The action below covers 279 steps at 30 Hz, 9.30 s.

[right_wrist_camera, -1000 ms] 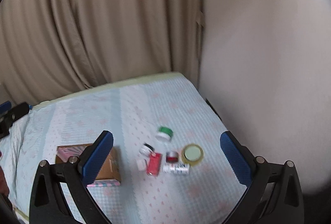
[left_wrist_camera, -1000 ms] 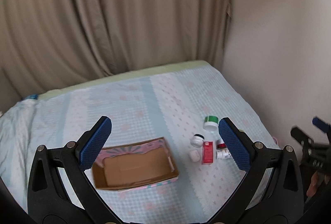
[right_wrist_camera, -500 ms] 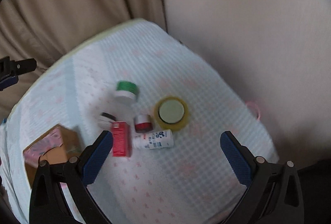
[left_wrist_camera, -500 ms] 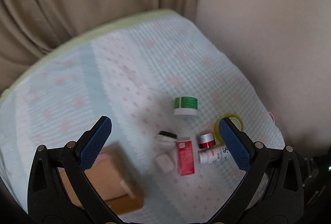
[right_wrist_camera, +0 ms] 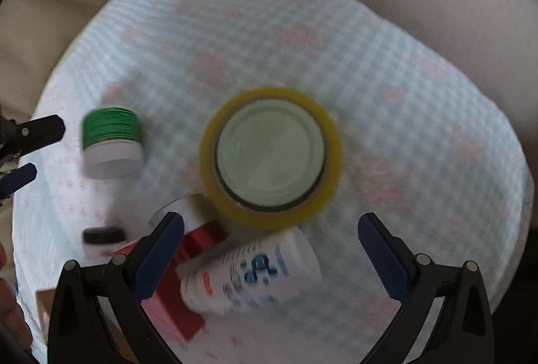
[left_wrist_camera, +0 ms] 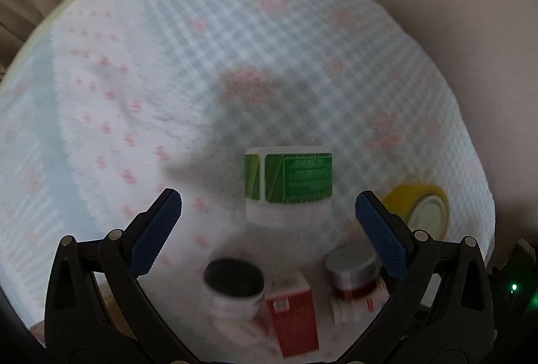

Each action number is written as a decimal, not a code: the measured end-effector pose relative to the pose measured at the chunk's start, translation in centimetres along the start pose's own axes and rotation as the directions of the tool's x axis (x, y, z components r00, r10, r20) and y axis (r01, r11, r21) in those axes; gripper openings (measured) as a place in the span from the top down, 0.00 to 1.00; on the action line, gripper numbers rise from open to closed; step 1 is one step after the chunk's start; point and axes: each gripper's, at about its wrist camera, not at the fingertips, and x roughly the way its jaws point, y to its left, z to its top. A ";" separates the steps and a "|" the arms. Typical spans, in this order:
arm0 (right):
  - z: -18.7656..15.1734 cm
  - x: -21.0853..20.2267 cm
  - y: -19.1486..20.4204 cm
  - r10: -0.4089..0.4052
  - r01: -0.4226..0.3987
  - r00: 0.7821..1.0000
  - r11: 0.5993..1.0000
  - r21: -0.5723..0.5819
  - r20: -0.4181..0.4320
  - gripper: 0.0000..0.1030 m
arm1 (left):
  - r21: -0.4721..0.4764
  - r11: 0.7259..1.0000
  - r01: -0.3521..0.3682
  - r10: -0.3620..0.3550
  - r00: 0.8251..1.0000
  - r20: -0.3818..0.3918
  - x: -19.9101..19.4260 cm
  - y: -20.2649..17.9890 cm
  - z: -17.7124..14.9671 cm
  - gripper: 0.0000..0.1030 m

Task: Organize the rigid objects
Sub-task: 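Grasp green-labelled jar with left gripper while right gripper grasps yellow tape roll, then carry green-labelled jar with left gripper while right gripper carries tape into the box, then withdraw both open grippers from the box back toward the items, then grasp red box with left gripper while right gripper grasps pale green jar, then carry red box with left gripper while right gripper carries pale green jar into box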

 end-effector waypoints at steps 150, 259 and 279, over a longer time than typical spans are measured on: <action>-27.5 -20.7 24.7 0.250 -0.224 0.962 0.473 -0.852 -0.113 0.00 | -0.483 0.871 -0.090 0.158 0.982 0.102 -29.4 33.6 -36.5 0.00; 5.7 -3.5 -1.2 -0.001 -0.061 0.995 0.789 -0.612 -0.100 0.36 | -0.285 0.958 -0.024 -0.014 0.992 -0.127 -2.2 1.3 -11.4 0.63; 0.1 -23.3 5.1 0.254 -0.170 0.967 0.600 -0.782 -0.015 0.36 | -0.479 0.878 0.010 0.112 0.968 0.226 -25.7 3.9 -17.8 0.63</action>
